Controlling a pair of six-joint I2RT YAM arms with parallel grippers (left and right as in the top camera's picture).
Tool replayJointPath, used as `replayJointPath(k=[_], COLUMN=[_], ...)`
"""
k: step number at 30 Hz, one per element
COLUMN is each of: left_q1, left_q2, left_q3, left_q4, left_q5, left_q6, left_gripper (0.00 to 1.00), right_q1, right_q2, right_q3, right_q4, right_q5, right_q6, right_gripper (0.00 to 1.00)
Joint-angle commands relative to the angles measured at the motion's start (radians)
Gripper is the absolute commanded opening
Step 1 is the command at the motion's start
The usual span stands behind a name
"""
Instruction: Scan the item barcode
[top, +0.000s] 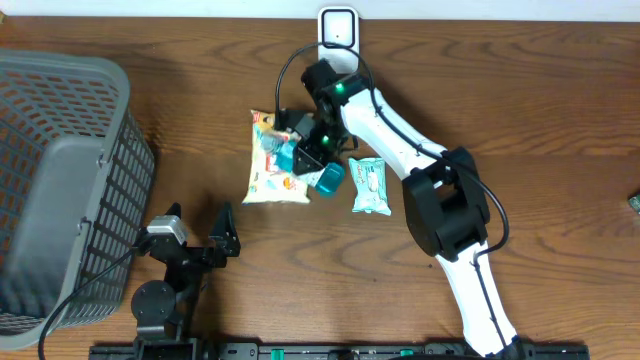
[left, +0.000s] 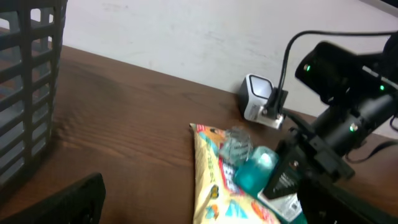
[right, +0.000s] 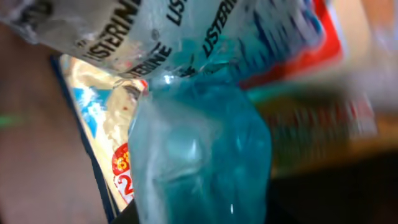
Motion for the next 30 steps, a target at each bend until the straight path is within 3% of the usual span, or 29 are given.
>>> replayJointPath(k=[1, 8, 15, 21, 30], left_q1=[0.003, 0.003, 0.003, 0.003, 0.003], left_q2=[-0.006, -0.006, -0.006, -0.006, -0.006], left_q3=[-0.017, -0.017, -0.017, -0.017, -0.017], left_q4=[-0.031, -0.031, -0.031, -0.031, -0.031], left_q5=[0.013, 0.013, 0.013, 0.013, 0.013], left_q6=[-0.002, -0.002, -0.002, -0.002, -0.002], left_gripper=[0.98, 0.98, 0.98, 0.98, 0.98], right_q1=[-0.018, -0.014, 0.017, 0.035, 0.036], right_q2=[0.018, 0.018, 0.018, 0.018, 0.004], right_q3=[0.085, 0.109, 0.103, 0.102, 0.143], right_q4=[-0.036, -0.023, -0.026, -0.031, -0.082], right_q5=[0.173, 0.336, 0.354, 0.418, 0.489], right_q6=[0.166, 0.421, 0.400, 0.400, 0.435], right_gripper=[0.22, 0.23, 0.34, 0.53, 0.66])
